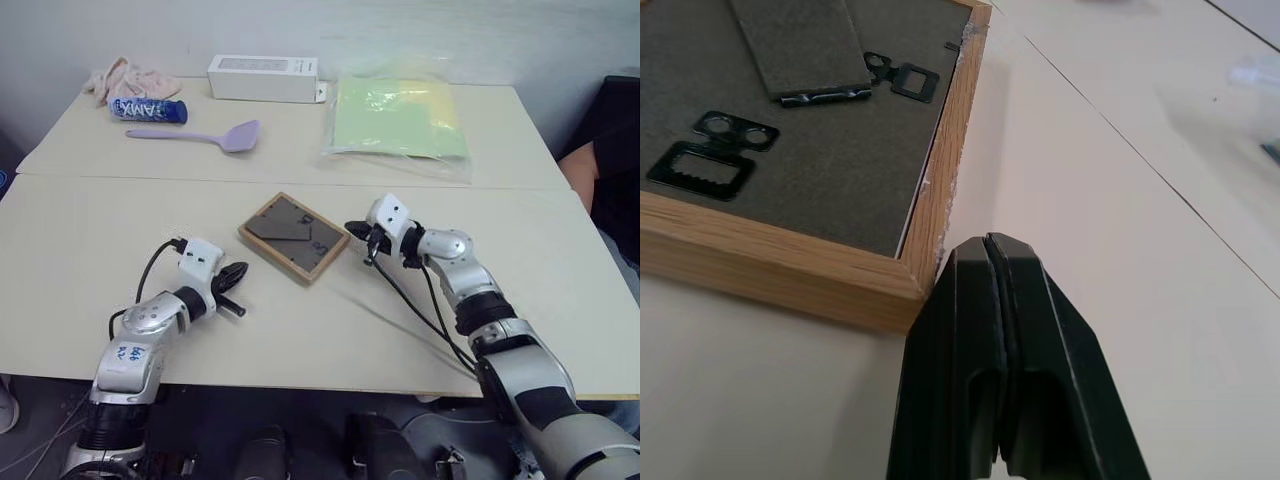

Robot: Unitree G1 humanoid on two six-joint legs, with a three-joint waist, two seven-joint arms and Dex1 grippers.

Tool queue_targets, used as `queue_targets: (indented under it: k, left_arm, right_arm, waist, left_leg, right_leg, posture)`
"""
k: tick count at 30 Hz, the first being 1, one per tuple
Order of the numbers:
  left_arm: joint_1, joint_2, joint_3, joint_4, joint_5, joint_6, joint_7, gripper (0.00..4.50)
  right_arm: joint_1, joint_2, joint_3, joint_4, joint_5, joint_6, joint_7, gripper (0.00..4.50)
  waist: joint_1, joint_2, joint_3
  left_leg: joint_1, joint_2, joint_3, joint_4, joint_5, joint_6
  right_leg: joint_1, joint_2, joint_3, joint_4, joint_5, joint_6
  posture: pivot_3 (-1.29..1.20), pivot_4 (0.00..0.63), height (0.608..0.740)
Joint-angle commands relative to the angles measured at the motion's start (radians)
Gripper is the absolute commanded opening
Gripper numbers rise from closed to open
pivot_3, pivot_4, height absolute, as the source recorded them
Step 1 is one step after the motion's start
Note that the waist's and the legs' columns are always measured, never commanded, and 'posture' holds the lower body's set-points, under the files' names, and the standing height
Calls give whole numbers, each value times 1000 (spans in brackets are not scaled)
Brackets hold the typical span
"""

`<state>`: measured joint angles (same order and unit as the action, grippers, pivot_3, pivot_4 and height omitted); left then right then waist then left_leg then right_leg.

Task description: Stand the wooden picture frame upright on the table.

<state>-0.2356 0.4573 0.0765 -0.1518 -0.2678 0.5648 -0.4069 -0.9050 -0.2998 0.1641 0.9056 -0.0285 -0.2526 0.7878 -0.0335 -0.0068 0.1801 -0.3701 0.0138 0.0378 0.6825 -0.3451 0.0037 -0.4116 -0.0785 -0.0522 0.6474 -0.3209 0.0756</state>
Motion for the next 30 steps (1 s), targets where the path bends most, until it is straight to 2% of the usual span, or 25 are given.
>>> queue_targets:
  k: [1, 4, 8, 15, 20, 24, 27, 29, 30]
  left_arm:
    - [-39, -17, -34, 28, 32, -11, 9, 185]
    - [-81, -31, -30, 77, 54, -18, 37, 185]
    - [-66, 0, -23, 82, 59, -12, 14, 185]
    - [27, 40, 10, -4, 22, -16, -43, 185]
    - [83, 80, 76, -33, -6, 12, -71, 185]
    - [110, 146, 112, 10, -12, -14, -130, 185]
    - [79, 139, 166, 23, -109, 86, -156, 185]
    - [34, 116, 228, 35, -191, 249, -111, 572]
    - [0, 116, 257, 51, -253, 384, -107, 734]
  right_arm:
    - [-27, 38, 7, 48, -8, -63, 25, 0]
    - [-4, 44, 5, 15, 28, -55, 139, 0]
    - [114, 15, 20, -221, 76, 11, 257, 0]
    - [328, -29, 42, -610, 87, 238, 242, 0]
    - [399, -59, 24, -740, 101, 342, 221, 0]
    - [393, -77, -1, -753, 107, 369, 191, 0]
    - [353, -83, 0, -707, 90, 356, 164, 0]
    - [329, -83, 7, -682, 84, 349, 155, 0]
    - [314, -84, 14, -670, 81, 342, 159, 0]
  waist:
    - [-1, 0, 0]
    - [-1, 0, 0]
    - [2, 0, 0]
    - [2, 0, 0]
    - [3, 0, 0]
    - [1, 0, 0]
    - [2, 0, 0]
    - [4, 0, 0]
    - [4, 0, 0]
  left_leg:
    - [0, 0, 0, 0, 0, 0]
    - [0, 0, 0, 0, 0, 0]
    - [0, 0, -1, 0, 0, 0]
    - [1, 1, -1, 0, 0, -1]
    - [1, 0, -1, 0, 0, -1]
    - [2, 1, -1, -1, 0, -1]
    - [2, 0, -1, -1, 0, -1]
    - [2, 0, -1, -1, 0, -1]
    - [2, 0, -1, -1, 0, -1]
  right_leg:
    - [0, 0, 0, 0, 0, 0]
    - [0, 0, 0, 1, 0, 0]
    - [0, 0, 0, 1, 0, 0]
    - [0, 0, 1, 2, 0, 0]
    - [0, 0, 1, 1, 0, 0]
    - [0, 0, 1, -1, 0, 0]
    - [0, 0, 1, -2, 0, -1]
    - [0, 0, 1, -2, 0, -1]
    - [0, 0, 1, -1, 0, -1]
  posture:
    - [0, 150, 740]
    - [0, 150, 740]
    - [0, 150, 740]
    - [0, 150, 740]
    - [0, 150, 740]
    - [0, 150, 740]
    - [0, 150, 740]
    - [0, 150, 740]
    - [0, 150, 740]
